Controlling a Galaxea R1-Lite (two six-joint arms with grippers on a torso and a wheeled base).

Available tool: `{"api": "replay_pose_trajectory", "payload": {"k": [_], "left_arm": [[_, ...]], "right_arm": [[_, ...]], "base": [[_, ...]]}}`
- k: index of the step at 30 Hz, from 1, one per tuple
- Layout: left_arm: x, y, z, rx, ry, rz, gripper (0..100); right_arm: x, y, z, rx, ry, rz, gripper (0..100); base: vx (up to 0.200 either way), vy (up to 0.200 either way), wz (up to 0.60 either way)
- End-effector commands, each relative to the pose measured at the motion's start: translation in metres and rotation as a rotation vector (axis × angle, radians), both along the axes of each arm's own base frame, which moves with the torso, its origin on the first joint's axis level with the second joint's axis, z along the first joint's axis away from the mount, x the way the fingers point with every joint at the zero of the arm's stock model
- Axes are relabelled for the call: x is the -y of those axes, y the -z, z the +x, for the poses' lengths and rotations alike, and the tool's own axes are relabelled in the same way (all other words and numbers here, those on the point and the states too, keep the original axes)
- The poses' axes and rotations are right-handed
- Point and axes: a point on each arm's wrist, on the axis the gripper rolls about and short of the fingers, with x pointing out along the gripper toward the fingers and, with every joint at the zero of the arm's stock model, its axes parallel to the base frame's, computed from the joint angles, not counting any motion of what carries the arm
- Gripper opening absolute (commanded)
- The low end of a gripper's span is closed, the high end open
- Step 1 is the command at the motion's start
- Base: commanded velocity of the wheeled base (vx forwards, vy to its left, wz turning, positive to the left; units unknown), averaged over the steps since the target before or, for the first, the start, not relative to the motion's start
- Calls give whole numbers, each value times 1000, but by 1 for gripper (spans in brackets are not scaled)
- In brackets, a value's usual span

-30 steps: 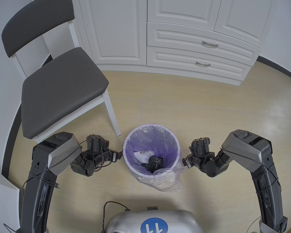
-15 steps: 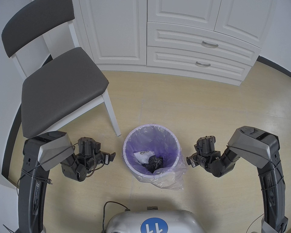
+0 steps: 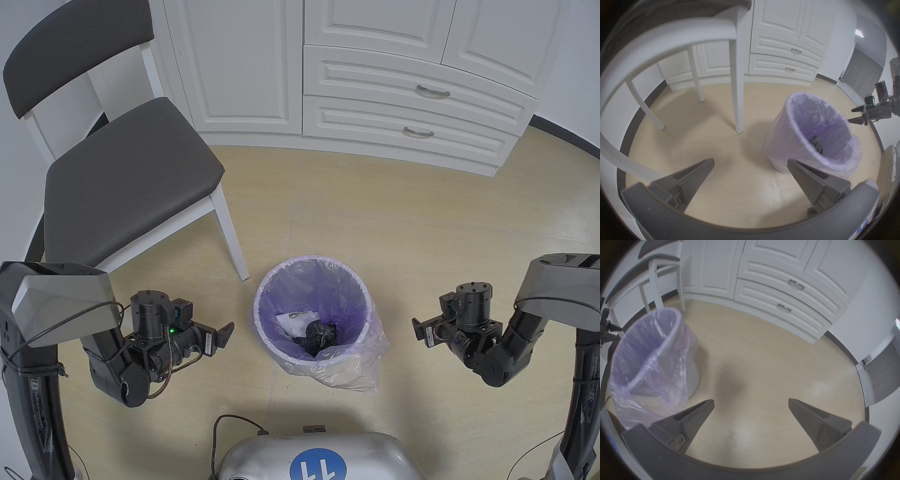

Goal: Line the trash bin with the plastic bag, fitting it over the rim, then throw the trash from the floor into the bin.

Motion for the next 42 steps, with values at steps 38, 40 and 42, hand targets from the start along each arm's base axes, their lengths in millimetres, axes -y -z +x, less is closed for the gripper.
{"api": "replay_pose_trajectory", "payload": {"k": [38, 40, 42], "left_arm": [[-73, -252, -193, 522, -140, -121, 100], [-76, -258, -196, 528, -158, -118, 100], [-85, -272, -209, 552, -214, -110, 100]], "right_arm": [[77, -196, -195, 524, 165, 178, 100], [79, -200, -199, 531, 173, 183, 100], [85, -210, -217, 547, 197, 197, 100]], "base": [[0, 0, 0], [0, 0, 0], [0, 0, 0]]}}
